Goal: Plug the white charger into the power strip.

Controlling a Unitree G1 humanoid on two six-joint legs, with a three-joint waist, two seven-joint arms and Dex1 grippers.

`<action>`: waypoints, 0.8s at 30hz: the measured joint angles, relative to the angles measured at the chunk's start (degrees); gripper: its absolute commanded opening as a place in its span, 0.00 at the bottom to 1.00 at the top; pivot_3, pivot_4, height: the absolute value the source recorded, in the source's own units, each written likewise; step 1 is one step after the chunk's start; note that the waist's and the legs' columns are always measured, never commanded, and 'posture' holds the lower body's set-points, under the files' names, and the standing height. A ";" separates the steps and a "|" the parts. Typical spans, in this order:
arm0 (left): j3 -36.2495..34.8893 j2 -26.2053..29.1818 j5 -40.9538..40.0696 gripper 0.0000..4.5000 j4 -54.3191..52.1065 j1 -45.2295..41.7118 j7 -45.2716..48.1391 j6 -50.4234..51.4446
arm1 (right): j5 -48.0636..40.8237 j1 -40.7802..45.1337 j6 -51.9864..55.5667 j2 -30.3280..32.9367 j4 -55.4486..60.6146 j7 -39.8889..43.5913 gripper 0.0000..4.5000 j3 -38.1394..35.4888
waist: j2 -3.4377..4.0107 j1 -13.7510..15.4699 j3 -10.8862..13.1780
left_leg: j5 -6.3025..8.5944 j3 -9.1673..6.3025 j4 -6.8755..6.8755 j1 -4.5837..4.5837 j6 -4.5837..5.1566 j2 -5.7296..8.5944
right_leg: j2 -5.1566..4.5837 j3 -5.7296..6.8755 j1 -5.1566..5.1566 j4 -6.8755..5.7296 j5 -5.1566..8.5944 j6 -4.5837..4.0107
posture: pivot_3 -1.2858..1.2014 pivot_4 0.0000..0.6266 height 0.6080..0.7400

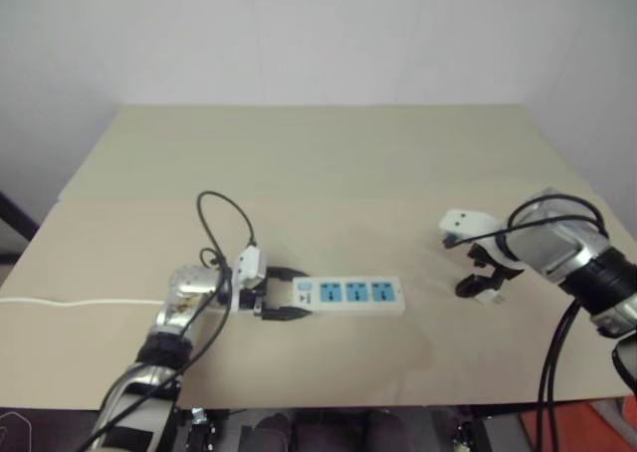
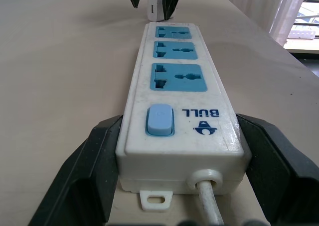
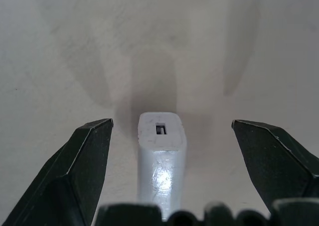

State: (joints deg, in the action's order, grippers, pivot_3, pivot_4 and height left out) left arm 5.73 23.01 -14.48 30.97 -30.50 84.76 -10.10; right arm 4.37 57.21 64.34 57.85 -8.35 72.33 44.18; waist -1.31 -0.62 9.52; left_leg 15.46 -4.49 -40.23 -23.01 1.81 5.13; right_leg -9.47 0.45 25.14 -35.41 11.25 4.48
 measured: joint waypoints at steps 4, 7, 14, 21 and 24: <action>0.02 0.00 -0.05 0.72 0.01 0.00 -0.23 -0.01 | -0.04 -0.51 0.89 -0.80 -1.01 -0.41 1.00 -0.47 | 0.00 0.01 0.00 | 0.00 0.00 -0.01 0.00 0.00 0.01 | -0.01 0.00 0.01 -0.02 0.00 0.00 | 0.52 0.24 1.00; 0.03 0.01 -0.05 0.72 0.01 0.00 -0.28 -0.01 | -0.04 -0.51 1.78 -0.93 -1.22 -0.41 0.86 -0.73 | 0.00 0.00 0.00 | 0.00 0.00 -0.02 0.00 0.00 0.01 | -0.01 0.00 0.01 -0.03 0.00 0.00 | 0.52 0.24 1.00; 0.06 0.04 -0.06 0.72 0.03 0.00 -0.30 -0.04 | -0.07 -1.51 2.38 -0.93 -1.26 -0.51 0.31 -1.69 | 0.01 -0.01 0.00 | 0.00 0.00 -0.02 0.00 0.00 0.01 | -0.01 0.00 0.00 -0.04 0.00 0.00 | 0.52 0.24 1.00; 0.14 0.04 -0.10 0.72 0.03 -0.01 -0.27 -0.05 | -0.06 -2.13 2.33 -0.41 0.32 -0.23 0.25 -1.96 | 0.01 0.00 0.00 | 0.00 0.00 -0.05 0.00 0.00 0.02 | -0.03 0.00 0.01 -0.38 0.00 0.00 | 0.52 0.24 1.00; 0.20 0.19 -0.15 0.72 0.03 -0.01 -0.12 -0.03 | -0.53 -2.15 2.56 0.28 2.88 -0.07 0.25 -3.25 | 0.01 -0.06 0.00 | 0.00 0.00 -0.05 0.01 0.00 0.01 | -0.03 0.00 0.01 -0.38 0.00 0.00 | 0.52 0.24 1.00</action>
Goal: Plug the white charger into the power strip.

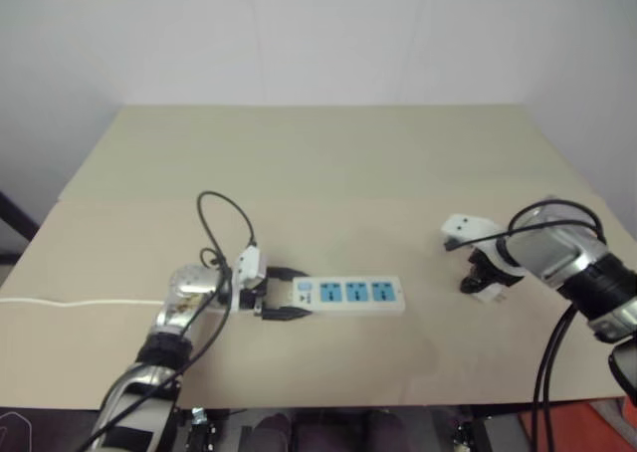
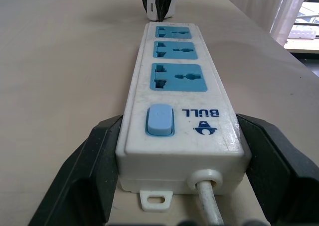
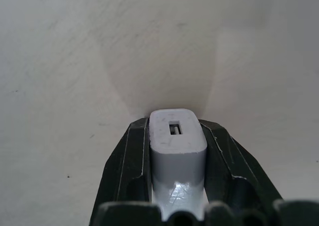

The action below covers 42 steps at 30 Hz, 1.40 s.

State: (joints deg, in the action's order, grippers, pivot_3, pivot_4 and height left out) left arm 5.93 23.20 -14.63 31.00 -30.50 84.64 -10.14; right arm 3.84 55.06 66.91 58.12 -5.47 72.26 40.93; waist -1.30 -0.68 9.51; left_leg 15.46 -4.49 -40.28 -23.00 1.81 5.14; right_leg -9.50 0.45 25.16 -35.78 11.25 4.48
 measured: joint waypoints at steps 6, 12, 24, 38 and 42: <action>0.10 0.17 -0.08 0.72 -0.02 0.00 0.00 0.01 | -4.84 -0.01 -1.84 -2.17 7.53 -2.45 0.25 -12.53 | 0.00 -0.01 0.00 | 0.00 0.00 0.02 0.02 0.00 -0.01 | 0.01 -0.01 -0.01 -0.01 0.00 0.00 | 0.52 0.24 1.00; 0.79 0.16 -0.06 0.72 0.01 -0.06 -0.16 -0.52 | -20.47 -9.17 -13.17 -14.40 13.59 -3.79 0.25 -37.75 | -0.17 0.42 -0.11 | 0.01 -0.08 -0.03 0.09 0.01 -0.02 | 0.01 0.08 -0.19 0.01 -0.01 0.02 | 0.52 0.24 1.00; 0.93 0.50 -0.23 0.72 0.75 -0.12 -0.13 -1.01 | -32.11 -19.38 -34.37 -34.85 7.56 -7.25 0.25 -46.85 | -0.08 -0.02 -0.16 | 0.00 -0.05 -0.08 0.21 0.01 -0.01 | 0.03 -0.02 -0.21 -0.15 -0.02 0.01 | 0.52 0.24 1.00; 1.15 1.66 -0.33 0.72 -0.39 0.25 -0.39 -0.11 | -33.36 -22.92 -53.04 -42.07 -6.55 3.14 0.25 -42.30 | -0.04 -0.54 -0.18 | 0.00 -0.04 -0.07 0.27 0.00 -0.01 | 0.11 -0.03 -0.19 -0.20 -0.01 0.01 | 0.52 0.24 1.00; 1.15 1.81 -0.33 0.72 -0.34 0.25 -0.36 -0.09 | -31.44 -23.15 -58.95 -42.51 -9.74 5.54 0.25 -40.40 | -0.03 -0.63 -0.18 | 0.00 -0.04 -0.08 0.28 0.00 -0.01 | 0.12 -0.03 -0.19 -0.21 -0.01 0.01 | 0.52 0.24 1.00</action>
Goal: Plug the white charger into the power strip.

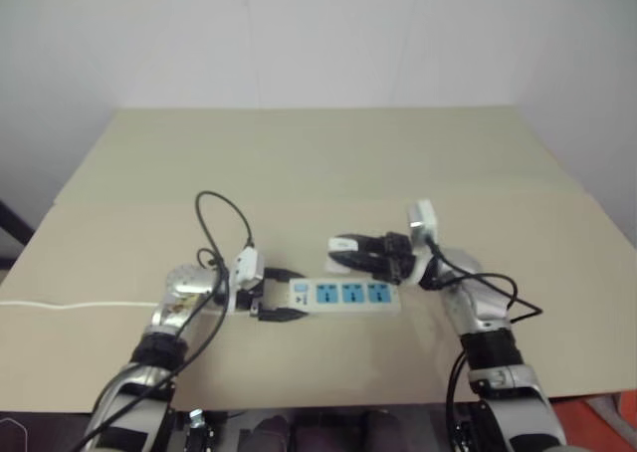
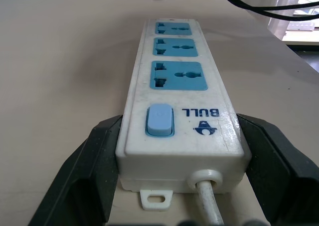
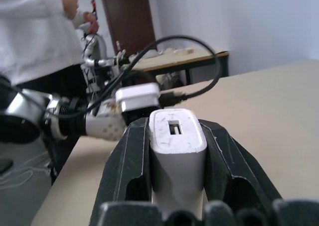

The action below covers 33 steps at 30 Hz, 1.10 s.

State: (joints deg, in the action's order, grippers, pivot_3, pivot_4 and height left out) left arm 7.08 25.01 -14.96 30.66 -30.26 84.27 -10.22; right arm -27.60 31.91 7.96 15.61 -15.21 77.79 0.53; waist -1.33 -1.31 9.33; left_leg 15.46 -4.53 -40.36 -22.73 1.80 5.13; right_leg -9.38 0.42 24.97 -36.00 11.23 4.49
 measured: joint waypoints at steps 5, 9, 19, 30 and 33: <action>0.06 -0.01 -0.01 0.72 0.08 -0.09 0.00 0.02 | 1.62 0.01 -2.80 -0.35 -3.64 1.31 0.25 1.26 | 0.00 0.00 0.00 | 0.00 0.00 0.00 0.03 0.00 0.00 | 0.00 -0.01 0.00 -0.01 0.00 0.00 | 0.52 0.24 1.00; 0.06 -0.01 -0.04 0.72 0.14 -0.11 0.00 0.04 | 2.07 0.01 -3.75 -0.35 -4.84 1.26 0.25 1.32 | 0.00 0.01 0.00 | 0.00 0.00 0.00 0.03 0.00 -0.01 | 0.00 -0.02 0.00 -0.01 0.00 0.00 | 0.52 0.24 1.00; 0.02 -0.02 -0.15 0.72 0.34 -0.18 0.04 0.16 | 4.13 0.16 -6.41 -0.68 -8.38 0.92 0.25 1.82 | 0.01 -0.01 -0.01 | 0.00 0.00 0.00 0.05 0.00 -0.01 | 0.00 -0.03 -0.01 0.00 0.00 0.00 | 0.52 0.24 1.00; 0.00 -0.04 -0.16 0.72 0.38 -0.16 -0.36 0.15 | 4.54 0.86 -7.05 -1.72 -9.15 0.11 0.25 3.12 | 0.01 0.00 -0.01 | 0.00 0.01 0.01 0.08 0.00 -0.02 | 0.00 -0.05 -0.01 0.00 0.00 0.00 | 0.52 0.24 1.00; 0.00 -0.04 -0.16 0.72 0.37 -0.12 -0.40 0.16 | 4.54 0.87 -7.05 -1.72 -9.12 -0.32 0.25 3.27 | 0.02 0.00 -0.01 | 0.00 0.00 0.01 0.10 0.00 -0.02 | 0.00 -0.05 -0.02 0.00 0.00 0.00 | 0.52 0.24 1.00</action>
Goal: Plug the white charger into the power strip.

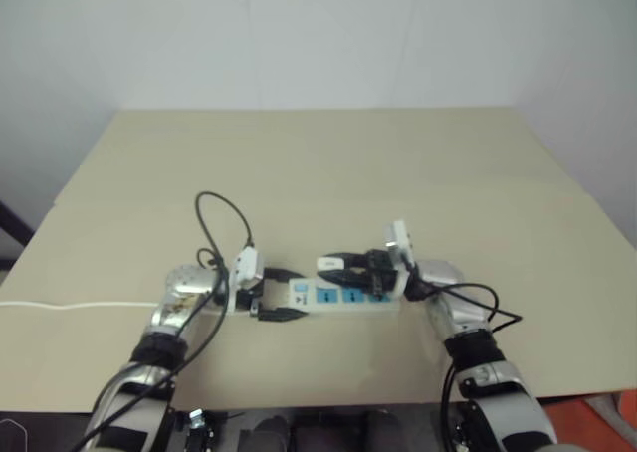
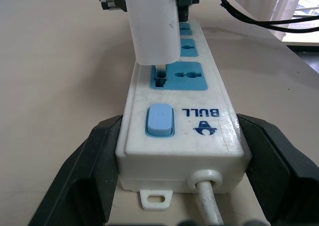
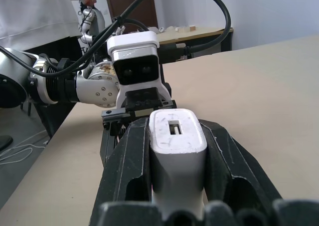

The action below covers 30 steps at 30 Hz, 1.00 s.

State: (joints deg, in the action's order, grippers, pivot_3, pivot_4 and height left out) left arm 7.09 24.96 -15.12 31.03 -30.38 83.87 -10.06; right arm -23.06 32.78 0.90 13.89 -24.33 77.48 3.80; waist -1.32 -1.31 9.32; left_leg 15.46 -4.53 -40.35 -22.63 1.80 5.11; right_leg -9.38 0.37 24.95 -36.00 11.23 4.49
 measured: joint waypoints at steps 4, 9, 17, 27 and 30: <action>-0.01 0.00 0.00 0.72 -0.03 0.06 -0.08 0.02 | 0.38 0.16 -0.44 0.00 -0.12 -0.17 0.25 0.14 | 0.00 0.00 0.00 | 0.00 0.01 0.00 0.03 0.00 0.00 | 0.00 -0.01 -0.01 0.01 0.00 0.00 | 0.52 0.24 1.00; 0.02 -0.11 -0.02 0.72 -0.12 0.14 -0.20 0.04 | 1.75 0.32 -1.70 0.01 -1.44 -0.25 0.25 0.96 | 0.00 0.09 0.00 | 0.00 0.01 0.02 0.06 0.00 0.00 | 0.00 -0.01 -0.04 0.01 0.00 0.00 | 0.52 0.24 1.00; 0.02 -0.11 -0.01 0.72 -0.12 0.14 -0.23 0.10 | 2.04 0.50 -2.03 -0.03 -2.21 -0.51 0.25 1.21 | 0.00 0.09 0.00 | 0.00 0.01 0.03 0.09 0.00 0.00 | 0.00 -0.01 -0.05 0.02 0.00 0.00 | 0.52 0.24 1.00; 0.35 -0.11 0.31 0.72 -0.03 0.15 -0.34 0.27 | 2.36 0.51 -5.93 0.15 -4.52 -0.11 0.25 2.11 | 0.00 0.13 0.00 | 0.04 0.01 0.23 0.63 0.06 -0.02 | 0.00 0.00 -0.62 0.17 0.01 0.01 | 0.52 0.24 1.00; 0.35 -0.09 0.46 0.72 -0.02 0.17 -0.38 0.31 | 2.77 0.51 -7.35 0.23 -5.01 -0.09 0.25 2.74 | 0.00 0.15 0.00 | 0.16 0.01 0.33 0.82 0.27 -0.02 | 0.00 -0.01 -0.72 0.21 0.02 0.01 | 0.52 0.24 1.00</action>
State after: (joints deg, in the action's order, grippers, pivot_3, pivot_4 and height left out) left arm 7.44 24.88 -14.66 31.01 -30.21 83.49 -9.75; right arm -20.29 33.30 -6.45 14.12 -29.34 77.39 6.54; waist -1.31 -1.16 9.32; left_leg 15.62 -4.51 -40.03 -21.81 2.07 5.09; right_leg -9.38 0.36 24.23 -35.79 11.25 4.50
